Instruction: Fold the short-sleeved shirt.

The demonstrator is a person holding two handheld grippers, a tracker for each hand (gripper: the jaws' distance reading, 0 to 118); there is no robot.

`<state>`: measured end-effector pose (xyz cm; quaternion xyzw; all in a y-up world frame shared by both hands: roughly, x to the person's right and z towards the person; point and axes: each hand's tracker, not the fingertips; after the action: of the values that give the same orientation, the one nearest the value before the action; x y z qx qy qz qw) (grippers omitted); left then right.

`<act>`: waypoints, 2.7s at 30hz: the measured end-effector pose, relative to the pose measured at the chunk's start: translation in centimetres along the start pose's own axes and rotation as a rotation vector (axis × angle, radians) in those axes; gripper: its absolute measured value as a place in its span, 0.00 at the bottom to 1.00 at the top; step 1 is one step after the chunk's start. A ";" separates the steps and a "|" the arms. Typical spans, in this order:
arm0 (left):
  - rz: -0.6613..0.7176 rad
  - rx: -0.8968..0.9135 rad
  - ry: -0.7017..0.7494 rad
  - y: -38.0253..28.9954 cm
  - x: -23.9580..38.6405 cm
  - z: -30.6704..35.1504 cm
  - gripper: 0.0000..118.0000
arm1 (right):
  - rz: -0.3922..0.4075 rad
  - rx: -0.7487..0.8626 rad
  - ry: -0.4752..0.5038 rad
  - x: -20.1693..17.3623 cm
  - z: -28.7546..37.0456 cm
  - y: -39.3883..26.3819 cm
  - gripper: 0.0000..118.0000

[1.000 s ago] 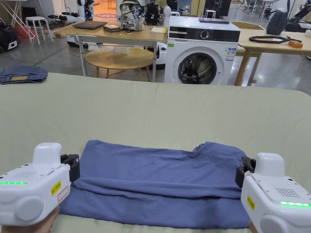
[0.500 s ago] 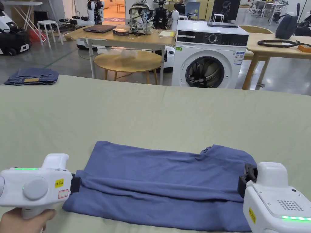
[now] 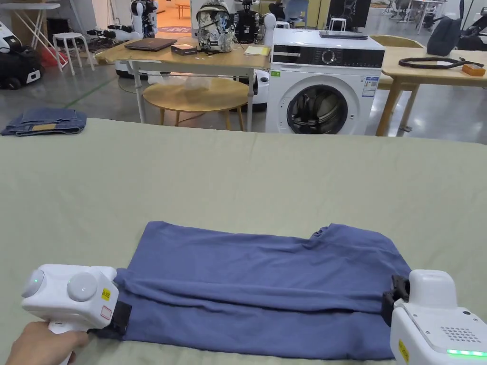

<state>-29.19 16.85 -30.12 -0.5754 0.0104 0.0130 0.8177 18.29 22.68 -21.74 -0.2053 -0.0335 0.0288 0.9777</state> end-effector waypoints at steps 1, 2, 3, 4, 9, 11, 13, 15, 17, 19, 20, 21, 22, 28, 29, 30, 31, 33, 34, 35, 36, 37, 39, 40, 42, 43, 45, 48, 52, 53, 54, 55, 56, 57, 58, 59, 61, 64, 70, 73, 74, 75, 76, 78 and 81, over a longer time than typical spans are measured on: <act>0.005 0.004 -0.007 -0.3 0.2 0.2 0.23 | -0.003 -0.004 -0.001 0.2 0.0 -0.1 0.00; 0.006 0.011 -0.010 -0.5 0.4 0.3 0.12 | -0.009 -0.011 -0.001 0.4 -0.1 -0.1 0.00; 0.006 0.021 -0.020 -0.6 0.6 0.3 0.08 | -0.017 -0.015 0.000 0.6 0.0 -0.2 0.00; 0.005 0.026 -0.029 -0.8 0.8 0.3 0.05 | -0.029 -0.017 0.003 0.9 0.0 -0.3 0.00; -0.016 0.062 -0.043 -1.8 0.9 1.4 0.02 | -0.082 -0.097 0.022 3.7 -0.8 0.0 0.00; -0.018 0.083 -0.051 -2.3 0.9 2.0 0.02 | -0.100 -0.165 0.040 5.3 -1.4 0.7 0.00; -0.021 0.106 -0.045 -2.6 0.6 2.6 0.02 | -0.091 -0.242 0.051 7.0 -2.6 1.1 0.10; -0.021 0.120 -0.049 -2.9 0.4 3.1 0.02 | -0.064 -0.333 0.055 8.2 -4.1 1.1 0.43; -0.004 0.135 -0.057 -3.0 0.0 3.3 0.02 | -0.067 -0.419 0.075 9.3 -5.8 0.8 0.59; 0.003 0.139 -0.064 -3.1 0.0 3.4 0.02 | -0.058 -0.499 0.050 9.8 -7.4 0.0 0.59; 0.001 0.142 -0.063 -3.2 0.1 3.4 0.02 | -0.048 -0.521 0.046 10.0 -8.1 -0.4 0.59; -0.003 0.144 -0.060 -3.1 0.0 3.4 0.02 | -0.040 -0.553 0.042 10.2 -8.9 -0.9 0.59; -0.001 0.142 -0.061 -3.1 -0.1 3.3 0.02 | -0.035 -0.589 0.036 10.3 -9.8 -1.5 0.59; 0.008 0.130 -0.070 -3.3 -0.3 3.0 0.02 | -0.075 -0.681 0.035 11.0 -11.1 -5.2 0.26; 0.008 0.130 -0.071 -3.3 -0.3 3.0 0.02 | -0.066 -0.664 0.030 10.9 -10.6 -5.1 0.23; 0.010 0.130 -0.073 -3.3 -0.3 3.1 0.02 | -0.059 -0.668 0.035 10.7 -10.4 -4.8 0.19; 0.013 0.130 -0.076 -3.3 -0.3 3.0 0.02 | -0.065 -0.662 0.053 10.3 -9.7 -4.5 0.16; 0.017 0.129 -0.078 -3.3 -0.4 2.9 0.02 | -0.079 -0.668 0.078 10.0 -9.3 -4.8 0.06; 0.020 0.130 -0.080 -3.3 -0.4 2.8 0.02 | -0.060 -0.670 0.066 9.7 -9.3 -5.0 0.04; 0.023 0.130 -0.084 -3.4 -0.5 2.7 0.02 | -0.042 -0.660 0.063 9.4 -9.0 -5.0 0.04; 0.027 0.130 -0.087 -3.4 -0.6 2.7 0.02 | -0.034 -0.653 0.061 9.3 -8.8 -4.9 0.04; 0.034 0.132 -0.092 -3.5 -0.7 2.7 0.02 | -0.044 -0.647 0.060 9.3 -8.5 -4.7 0.04; 0.045 0.142 -0.101 -3.6 -0.9 3.1 0.02 | -0.071 -0.628 0.065 9.6 -8.0 -4.2 0.04; 0.047 0.151 -0.104 -3.6 -0.9 3.5 0.02 | -0.074 -0.614 0.069 9.7 -7.6 -3.7 0.04; 0.049 0.171 -0.113 -3.3 -1.0 4.5 0.02 | -0.072 -0.592 0.076 9.7 -6.6 -2.5 0.03; 0.050 0.186 -0.119 -3.2 -1.0 5.1 0.02 | -0.069 -0.581 0.077 10.3 -7.1 -2.1 0.04; 0.055 0.214 -0.133 -2.8 -1.2 6.5 0.02 | -0.074 -0.557 0.086 10.5 -6.3 -0.7 0.03; 0.060 0.262 -0.155 -2.5 -1.4 8.7 0.02 | -0.070 -0.521 0.094 10.4 -3.5 2.1 0.04; 0.069 0.301 -0.135 -3.2 -2.2 10.8 0.02 | -0.036 -0.485 0.087 10.6 -2.3 3.1 0.03; 0.076 0.306 -0.134 -3.7 -2.6 11.0 0.02 | -0.031 -0.486 0.083 10.7 -1.8 3.0 0.03; 0.079 0.306 -0.135 -4.1 -2.8 11.0 0.02 | -0.027 -0.488 0.081 10.8 -1.4 2.9 0.03; 0.082 0.300 -0.134 -4.6 -3.0 11.0 0.02 | -0.024 -0.489 0.083 10.8 -0.6 2.7 0.03; 0.085 0.293 -0.131 -5.3 -3.3 10.9 0.02 | -0.025 -0.493 0.087 10.9 -0.2 2.4 0.03; 0.088 0.287 -0.131 -6.1 -3.5 10.7 0.02 | -0.027 -0.503 0.095 11.0 0.3 1.9 0.03; 0.088 0.272 -0.134 -6.9 -3.7 10.5 0.02 | -0.028 -0.512 0.099 11.0 0.6 1.2 0.03; 0.090 0.258 -0.134 -7.8 -3.8 10.2 0.02 | -0.029 -0.519 0.096 11.1 0.9 0.5 0.03; 0.098 0.245 -0.137 -9.4 -3.9 9.7 0.02 | -0.025 -0.545 0.089 10.9 1.7 -0.9 0.03; 0.120 0.204 -0.142 -12.0 -4.0 8.4 0.02 | -0.008 -0.596 0.072 10.5 3.1 -3.5 0.04; 0.125 0.119 -0.131 -14.5 -3.7 5.0 0.02 | 0.015 -0.672 0.015 9.6 2.7 -8.7 0.04; 0.118 0.111 -0.116 -14.3 -3.6 3.9 0.02 | 0.017 -0.679 0.004 9.3 2.1 -9.8 0.04; 0.116 0.106 -0.111 -14.2 -3.6 3.8 0.02 | 0.020 -0.680 0.001 9.1 2.0 -9.9 0.04; 0.108 0.103 -0.102 -14.1 -3.4 3.7 0.02 | 0.024 -0.677 -0.004 8.9 1.8 -9.9 0.05; 0.093 0.101 -0.091 -14.0 -3.2 3.9 0.02 | 0.030 -0.675 -0.008 8.7 1.8 -9.9 0.07; 0.078 0.099 -0.080 -13.8 -2.9 4.2 0.02 | 0.047 -0.671 -0.022 8.3 2.0 -9.6 0.21; 0.081 0.103 -0.081 -13.2 -2.7 5.2 0.19 | 0.084 -0.653 -0.070 7.8 2.3 -8.4 0.57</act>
<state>-31.43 17.29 -15.83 -0.5306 0.0015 0.0688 0.8448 26.24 16.44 -15.80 -0.5079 -0.0660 0.0638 0.8565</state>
